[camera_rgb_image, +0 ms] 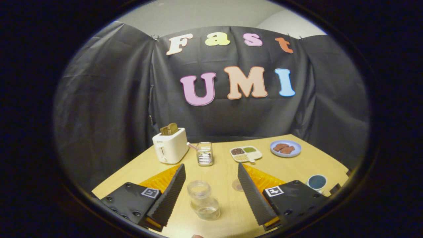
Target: Take the bottle from table, then pour the juice into the cup, finally place the bottle on the coaster
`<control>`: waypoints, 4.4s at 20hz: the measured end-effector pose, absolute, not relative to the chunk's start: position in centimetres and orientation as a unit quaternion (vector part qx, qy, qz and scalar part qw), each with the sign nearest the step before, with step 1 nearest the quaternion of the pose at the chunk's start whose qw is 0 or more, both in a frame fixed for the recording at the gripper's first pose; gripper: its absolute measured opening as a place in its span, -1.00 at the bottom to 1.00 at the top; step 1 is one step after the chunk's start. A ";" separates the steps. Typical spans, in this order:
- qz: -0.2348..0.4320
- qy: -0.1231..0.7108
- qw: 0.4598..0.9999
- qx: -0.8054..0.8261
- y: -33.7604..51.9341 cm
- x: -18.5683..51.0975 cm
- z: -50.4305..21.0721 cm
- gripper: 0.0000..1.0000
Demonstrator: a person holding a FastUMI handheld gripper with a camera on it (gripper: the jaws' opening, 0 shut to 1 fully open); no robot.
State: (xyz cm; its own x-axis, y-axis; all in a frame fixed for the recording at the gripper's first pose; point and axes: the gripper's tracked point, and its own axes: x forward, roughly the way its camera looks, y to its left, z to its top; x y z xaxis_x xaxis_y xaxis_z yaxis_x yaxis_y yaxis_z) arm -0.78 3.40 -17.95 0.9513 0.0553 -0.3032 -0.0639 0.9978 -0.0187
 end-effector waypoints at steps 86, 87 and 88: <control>-0.155 -0.033 0.700 0.697 -14.9 9.4 -15.7 0.46; -0.154 -0.037 0.695 0.701 -14.8 9.7 -15.6 0.46; -0.154 -0.043 0.690 0.705 -15.0 9.7 -15.5 0.46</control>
State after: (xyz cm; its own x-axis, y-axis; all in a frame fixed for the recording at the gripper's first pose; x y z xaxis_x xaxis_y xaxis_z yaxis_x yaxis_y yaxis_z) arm 9.73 -15.01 -15.50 0.9488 -0.2733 -0.1581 0.1522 -0.0428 0.9874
